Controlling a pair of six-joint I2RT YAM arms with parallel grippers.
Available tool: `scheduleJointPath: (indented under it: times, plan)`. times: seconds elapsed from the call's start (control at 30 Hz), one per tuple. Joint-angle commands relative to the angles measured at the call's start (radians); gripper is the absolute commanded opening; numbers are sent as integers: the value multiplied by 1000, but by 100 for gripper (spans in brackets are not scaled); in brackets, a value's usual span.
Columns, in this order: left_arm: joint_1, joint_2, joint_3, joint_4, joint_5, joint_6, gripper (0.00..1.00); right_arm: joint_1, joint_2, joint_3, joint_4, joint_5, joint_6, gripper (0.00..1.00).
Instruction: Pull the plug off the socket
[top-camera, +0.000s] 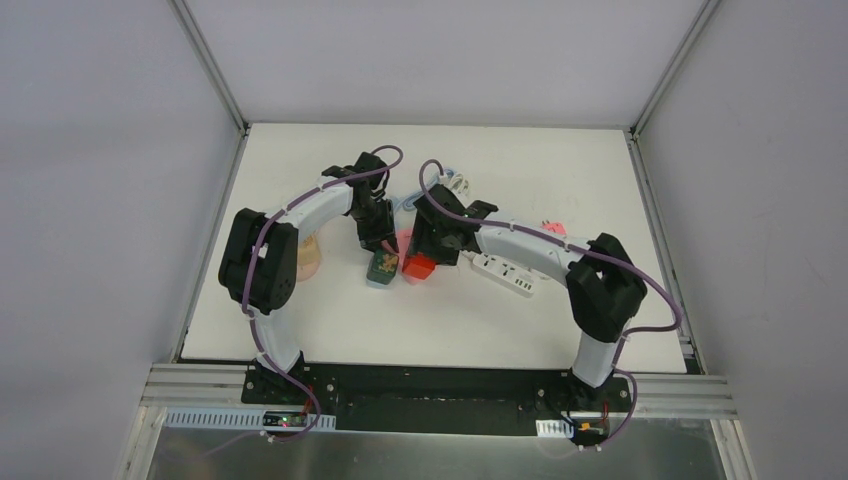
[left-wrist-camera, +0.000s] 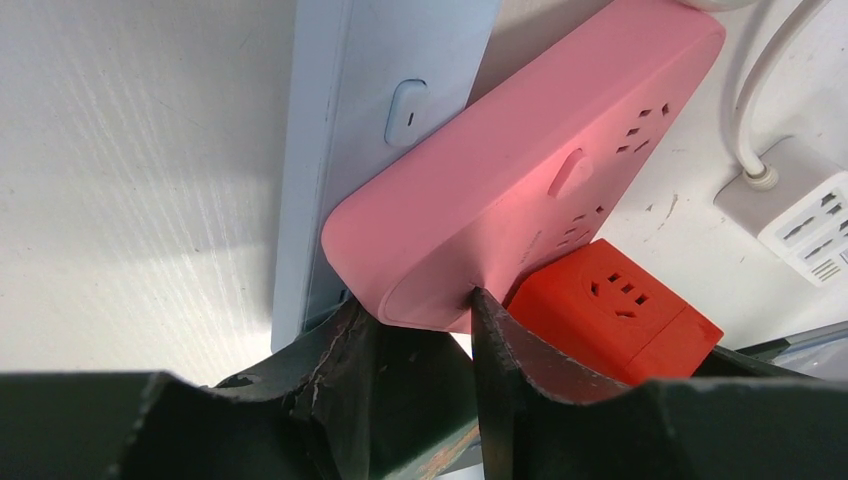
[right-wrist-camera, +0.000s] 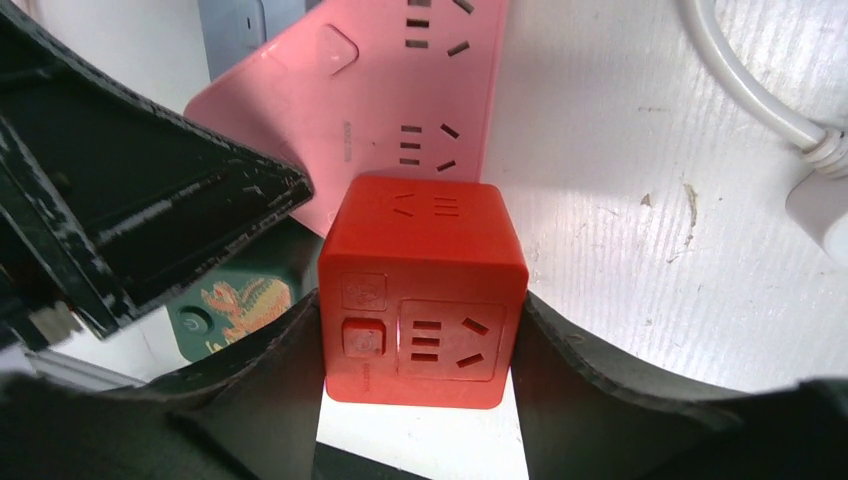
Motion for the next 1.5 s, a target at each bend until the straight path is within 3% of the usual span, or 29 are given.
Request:
scheduleJointPath:
  times: [0.0, 0.13, 0.3, 0.37, 0.53, 0.6, 0.83, 1.17, 1.47]
  plan:
    - [-10, 70, -49, -77, -126, 59, 35, 8, 44, 250, -152, 102, 53, 0]
    - [-12, 74, -49, -97, -164, 66, 36, 6, 21, 278, -165, 79, 26, 0]
    - [-13, 77, -48, -111, -193, 76, 36, -35, -124, 96, 122, -114, -2, 0]
    - [-13, 80, -46, -113, -194, 76, 36, -39, -137, 70, 161, -125, -17, 0]
    - [-13, 84, -31, -124, -200, 79, 36, -17, -4, 238, -137, 56, 11, 0]
    - [-13, 87, -30, -126, -203, 79, 36, -18, 12, 256, -156, 48, 19, 0]
    - [-13, 97, -24, -136, -203, 77, 36, -44, -166, 37, 201, -159, -33, 0]
    - [-12, 110, 14, -151, -200, 80, 36, -60, -189, 65, -11, 51, -50, 0]
    - [-13, 122, 17, -158, -203, 80, 35, -32, -39, 234, -204, 105, -57, 0]
